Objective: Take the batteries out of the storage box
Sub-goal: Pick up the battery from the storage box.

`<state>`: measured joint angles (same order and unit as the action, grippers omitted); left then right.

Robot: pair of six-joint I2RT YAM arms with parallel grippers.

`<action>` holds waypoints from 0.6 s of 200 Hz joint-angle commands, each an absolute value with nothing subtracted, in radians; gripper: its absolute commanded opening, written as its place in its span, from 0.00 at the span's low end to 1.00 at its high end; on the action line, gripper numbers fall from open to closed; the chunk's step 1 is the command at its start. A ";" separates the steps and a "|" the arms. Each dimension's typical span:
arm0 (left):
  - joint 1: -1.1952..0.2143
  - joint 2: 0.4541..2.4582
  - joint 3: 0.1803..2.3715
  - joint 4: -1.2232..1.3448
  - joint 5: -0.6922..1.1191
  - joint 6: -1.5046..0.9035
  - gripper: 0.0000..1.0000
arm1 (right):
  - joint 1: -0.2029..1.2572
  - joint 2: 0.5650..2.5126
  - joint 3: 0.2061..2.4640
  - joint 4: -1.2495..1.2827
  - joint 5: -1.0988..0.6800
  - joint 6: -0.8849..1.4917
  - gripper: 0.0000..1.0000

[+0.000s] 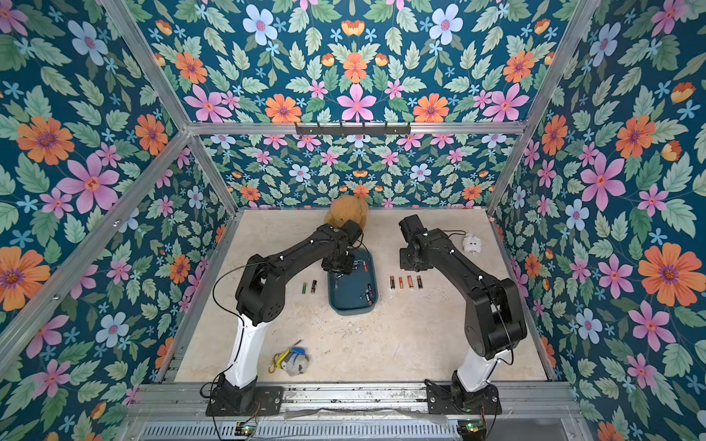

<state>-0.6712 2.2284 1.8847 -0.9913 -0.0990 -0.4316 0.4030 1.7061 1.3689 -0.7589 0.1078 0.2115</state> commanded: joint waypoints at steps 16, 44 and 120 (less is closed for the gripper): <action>-0.684 2.259 1.901 -1.053 -0.122 -0.503 0.55 | 0.404 1.679 1.346 -0.734 0.098 0.192 0.31; -0.699 2.290 1.948 -1.100 -0.138 -0.527 0.56 | 0.403 1.667 1.335 -0.717 0.088 0.180 0.31; -0.709 2.354 1.997 -1.170 -0.157 -0.577 0.57 | 0.400 1.626 1.308 -0.681 0.063 0.144 0.31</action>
